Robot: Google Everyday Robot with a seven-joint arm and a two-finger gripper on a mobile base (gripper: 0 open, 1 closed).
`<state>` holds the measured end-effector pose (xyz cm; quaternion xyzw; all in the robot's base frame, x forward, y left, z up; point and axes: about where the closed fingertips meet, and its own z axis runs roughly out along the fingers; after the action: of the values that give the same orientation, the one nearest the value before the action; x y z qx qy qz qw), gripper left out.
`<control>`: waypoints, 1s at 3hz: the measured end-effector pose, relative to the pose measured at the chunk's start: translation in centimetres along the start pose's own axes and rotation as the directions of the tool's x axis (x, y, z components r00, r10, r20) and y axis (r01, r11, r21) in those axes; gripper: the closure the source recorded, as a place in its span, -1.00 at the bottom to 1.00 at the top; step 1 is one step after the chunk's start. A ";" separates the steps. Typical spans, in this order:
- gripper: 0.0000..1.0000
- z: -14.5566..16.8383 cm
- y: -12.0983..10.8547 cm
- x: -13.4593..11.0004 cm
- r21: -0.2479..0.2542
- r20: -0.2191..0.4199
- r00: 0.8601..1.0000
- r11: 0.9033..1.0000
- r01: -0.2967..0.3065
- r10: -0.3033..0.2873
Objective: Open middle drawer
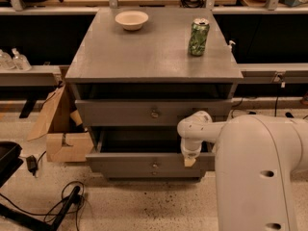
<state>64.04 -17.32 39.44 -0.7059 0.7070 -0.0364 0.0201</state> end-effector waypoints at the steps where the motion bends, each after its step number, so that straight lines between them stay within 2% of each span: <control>1: 1.00 -0.1 0.2 0.0 -0.002 -0.003 1.000 1.000 -0.004 0.004; 2: 1.00 -0.7 1.6 0.3 -0.013 -0.030 0.999 0.999 -0.034 0.034; 3: 1.00 -0.7 1.6 0.3 -0.013 -0.030 0.999 0.999 -0.034 0.034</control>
Offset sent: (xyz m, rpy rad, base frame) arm -0.2088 -0.0215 0.0970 -0.3199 0.1467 -0.4453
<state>62.37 -17.56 40.03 -0.6933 0.7194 -0.0416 0.0056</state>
